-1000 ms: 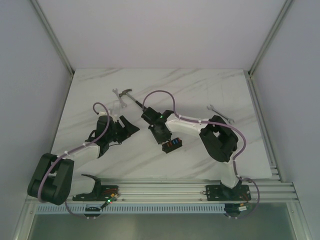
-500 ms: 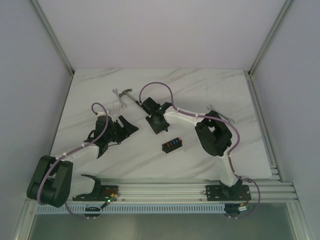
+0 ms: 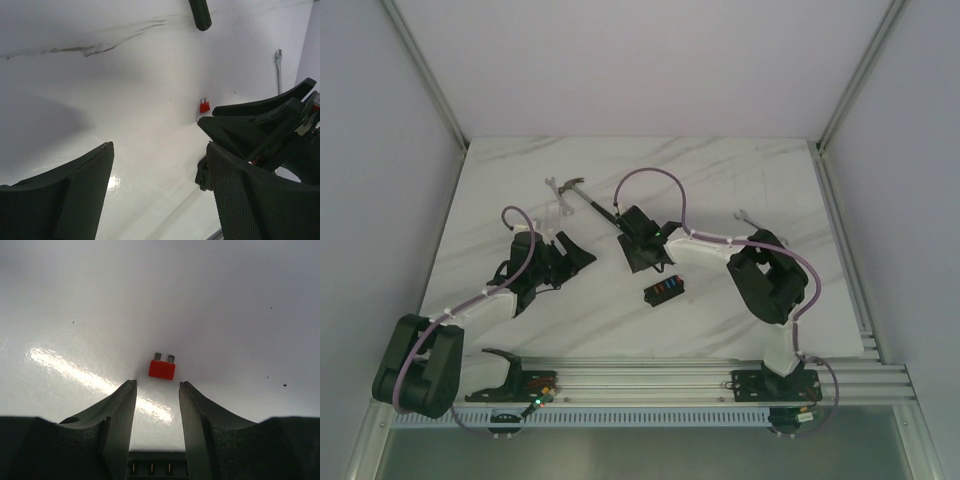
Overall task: Snap on the fuse box
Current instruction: Move the fuse to the center of the board, then pick up the fuse from the center of the board.
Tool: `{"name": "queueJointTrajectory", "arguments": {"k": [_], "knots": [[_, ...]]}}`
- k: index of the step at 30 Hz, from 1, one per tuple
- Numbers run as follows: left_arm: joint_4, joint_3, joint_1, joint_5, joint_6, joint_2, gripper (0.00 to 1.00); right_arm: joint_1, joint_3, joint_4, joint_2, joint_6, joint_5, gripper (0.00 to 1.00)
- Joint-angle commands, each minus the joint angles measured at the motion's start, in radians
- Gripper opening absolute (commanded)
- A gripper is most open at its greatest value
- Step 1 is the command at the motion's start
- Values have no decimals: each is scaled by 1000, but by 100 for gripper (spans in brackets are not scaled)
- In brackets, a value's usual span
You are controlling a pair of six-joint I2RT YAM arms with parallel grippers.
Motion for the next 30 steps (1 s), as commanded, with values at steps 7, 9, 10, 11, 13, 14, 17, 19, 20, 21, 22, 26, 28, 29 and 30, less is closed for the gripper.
{"name": "queueJointTrajectory", "arguments": {"k": [7, 9, 10, 11, 13, 14, 17, 19, 20, 21, 22, 26, 28, 29, 30], "knots": [[-10, 11, 8, -4, 5, -8, 85, 18, -49, 83, -7, 55, 79, 45], [-9, 12, 8, -2, 5, -7, 85, 18, -56, 84, -6, 58, 88, 44], [-9, 11, 8, -2, 5, -6, 85, 18, -57, 83, -4, 58, 94, 44], [-10, 12, 8, -2, 5, -5, 85, 18, -58, 83, -1, 58, 99, 44], [-9, 13, 8, -3, 5, -4, 85, 18, -57, 83, 7, 62, 107, 44], [-9, 12, 8, -1, 4, -4, 85, 18, -56, 83, 10, 62, 108, 44], [-9, 12, 8, -1, 3, -4, 85, 18, -50, 83, 26, 66, 104, 44], [-10, 11, 8, -1, 2, -4, 86, 18, -47, 83, 33, 69, 102, 44], [-10, 11, 8, -1, 2, -4, 86, 18, -46, 83, 37, 69, 101, 43], [-10, 13, 8, 0, 2, -3, 86, 17, -46, 83, 38, 70, 101, 43], [-9, 13, 8, 0, 2, -2, 86, 18, -46, 83, 39, 71, 100, 42], [-10, 13, 8, 0, 0, -1, 86, 18, -50, 84, 41, 71, 108, 41], [-10, 15, 8, 2, 0, 3, 86, 18, -51, 84, 45, 70, 111, 40], [-9, 16, 9, 3, 0, 3, 86, 18, -51, 83, 48, 72, 112, 40], [-10, 17, 8, 5, 0, 4, 86, 18, -50, 83, 51, 73, 112, 40]]}}
